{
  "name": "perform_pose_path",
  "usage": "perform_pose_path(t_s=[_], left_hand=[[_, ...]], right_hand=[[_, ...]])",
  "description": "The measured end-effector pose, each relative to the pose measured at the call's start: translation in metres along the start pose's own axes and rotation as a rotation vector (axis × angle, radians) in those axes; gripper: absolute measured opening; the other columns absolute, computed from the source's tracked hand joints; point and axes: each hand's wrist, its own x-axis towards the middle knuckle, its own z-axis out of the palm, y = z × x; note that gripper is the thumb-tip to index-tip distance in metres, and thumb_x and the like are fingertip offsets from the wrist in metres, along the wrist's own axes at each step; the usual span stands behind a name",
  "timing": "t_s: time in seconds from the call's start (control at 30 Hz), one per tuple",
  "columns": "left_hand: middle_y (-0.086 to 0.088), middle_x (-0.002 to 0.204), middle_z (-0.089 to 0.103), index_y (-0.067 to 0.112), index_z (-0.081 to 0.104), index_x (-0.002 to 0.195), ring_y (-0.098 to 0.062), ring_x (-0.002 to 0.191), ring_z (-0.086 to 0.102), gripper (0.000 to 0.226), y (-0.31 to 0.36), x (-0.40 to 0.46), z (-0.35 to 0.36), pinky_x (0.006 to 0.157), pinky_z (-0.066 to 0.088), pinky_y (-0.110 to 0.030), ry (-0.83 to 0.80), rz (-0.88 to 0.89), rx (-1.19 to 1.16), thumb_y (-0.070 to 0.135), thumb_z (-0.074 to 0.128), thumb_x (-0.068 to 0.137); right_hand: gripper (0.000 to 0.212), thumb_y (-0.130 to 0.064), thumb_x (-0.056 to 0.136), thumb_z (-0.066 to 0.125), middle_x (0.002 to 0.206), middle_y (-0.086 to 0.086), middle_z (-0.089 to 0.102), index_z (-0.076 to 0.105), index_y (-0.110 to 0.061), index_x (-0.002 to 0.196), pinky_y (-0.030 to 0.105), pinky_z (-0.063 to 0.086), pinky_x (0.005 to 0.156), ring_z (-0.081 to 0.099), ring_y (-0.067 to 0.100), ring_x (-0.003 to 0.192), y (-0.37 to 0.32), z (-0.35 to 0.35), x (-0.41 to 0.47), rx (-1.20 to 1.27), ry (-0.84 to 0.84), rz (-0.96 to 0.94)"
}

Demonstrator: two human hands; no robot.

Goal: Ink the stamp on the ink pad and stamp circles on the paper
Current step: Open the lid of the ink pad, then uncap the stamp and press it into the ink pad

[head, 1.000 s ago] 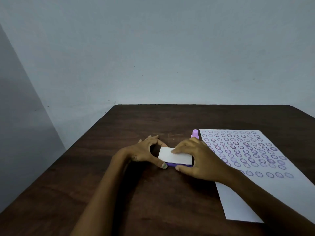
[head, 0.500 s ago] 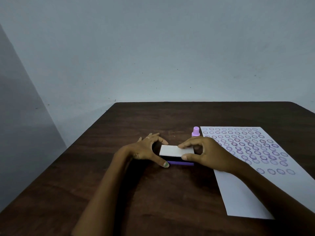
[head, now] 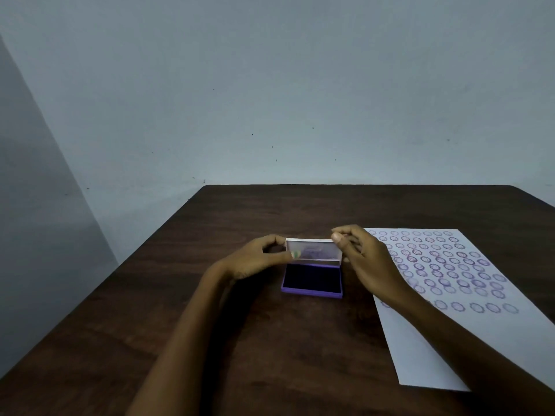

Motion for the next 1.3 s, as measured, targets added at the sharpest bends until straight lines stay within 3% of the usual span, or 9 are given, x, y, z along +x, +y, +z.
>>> perform_pose_path(t_s=[0.13,0.23,0.33,0.57,0.7,0.83,0.93,1.17,1.3], left_hand=[[0.008,0.079,0.065,0.016,0.067,0.084,0.0,0.071,0.058,0.018,0.001,0.001,0.007,0.067,0.047,-0.017,0.203,0.138,-0.082,0.02,0.053,0.095],[-0.004,0.084,0.07,0.011,0.07,0.082,-0.009,0.076,0.059,0.019,-0.01,0.011,0.012,0.073,0.05,-0.032,0.297,0.147,-0.074,0.016,0.056,0.093],[0.007,0.082,0.072,0.026,0.071,0.079,-0.006,0.075,0.063,0.02,-0.014,0.016,0.014,0.073,0.052,-0.027,0.347,0.15,-0.001,0.016,0.059,0.091],[0.006,0.086,0.075,0.027,0.075,0.09,-0.01,0.08,0.07,0.015,-0.015,0.016,0.014,0.082,0.057,-0.036,0.356,0.081,0.099,0.022,0.061,0.09],[0.009,0.09,0.076,0.03,0.075,0.092,-0.009,0.085,0.07,0.016,-0.018,0.016,0.012,0.084,0.056,-0.042,0.36,0.029,0.197,0.032,0.06,0.088],[0.009,0.108,0.073,0.03,0.074,0.099,-0.012,0.096,0.067,0.021,-0.016,0.015,0.01,0.088,0.053,-0.041,0.355,0.0,0.298,0.038,0.057,0.088],[0.009,0.111,0.072,0.031,0.073,0.102,-0.013,0.099,0.066,0.025,-0.014,0.014,0.01,0.089,0.052,-0.042,0.351,-0.01,0.334,0.042,0.056,0.088],[0.009,0.117,0.07,0.032,0.07,0.111,-0.011,0.103,0.065,0.028,-0.012,0.014,0.012,0.091,0.052,-0.04,0.324,-0.009,0.376,0.041,0.054,0.09],[0.008,0.115,0.07,0.031,0.068,0.114,-0.011,0.099,0.065,0.031,-0.01,0.012,0.014,0.09,0.052,-0.041,0.359,-0.004,0.387,0.043,0.053,0.089]], right_hand=[[0.026,-0.027,0.091,0.051,0.105,0.01,0.066,0.059,-0.011,0.11,0.047,0.055,0.083,0.063,0.024,0.097,-0.002,0.0,-0.001,0.002,0.083,0.035],[0.024,-0.024,0.091,0.052,0.104,0.012,0.067,0.058,-0.011,0.111,0.049,0.055,0.082,0.065,0.026,0.094,-0.002,-0.001,-0.002,0.005,0.1,0.054],[0.029,-0.018,0.091,0.052,0.115,0.014,0.064,0.055,-0.01,0.119,0.044,0.054,0.088,0.062,0.026,0.104,-0.002,-0.001,-0.002,-0.018,0.067,0.084],[0.048,-0.015,0.092,0.05,0.132,0.015,0.056,0.038,-0.012,0.138,0.022,0.04,0.08,0.056,0.023,0.115,-0.006,0.002,-0.005,-0.103,-0.042,0.145],[0.048,-0.017,0.093,0.046,0.119,0.013,0.062,0.035,-0.012,0.139,0.026,0.045,0.075,0.059,0.022,0.106,-0.009,0.002,-0.006,-0.165,-0.099,0.163],[0.045,-0.017,0.095,0.042,0.137,0.016,0.05,0.035,-0.01,0.139,0.028,0.038,0.089,0.051,0.024,0.12,-0.007,0.004,-0.005,-0.207,-0.18,0.19],[0.04,-0.018,0.095,0.042,0.132,0.022,0.053,0.043,-0.005,0.133,0.037,0.042,0.095,0.051,0.029,0.118,-0.007,0.005,-0.005,-0.279,-0.202,0.187],[0.04,-0.018,0.092,0.047,0.137,0.013,0.052,0.047,-0.012,0.132,0.032,0.041,0.097,0.05,0.024,0.122,0.0,0.006,-0.003,-0.288,-0.154,0.174],[0.026,-0.01,0.089,0.052,0.119,0.01,0.066,0.064,-0.008,0.112,0.023,0.042,0.084,0.06,0.022,0.108,-0.001,0.002,-0.002,-0.191,0.062,0.09]])
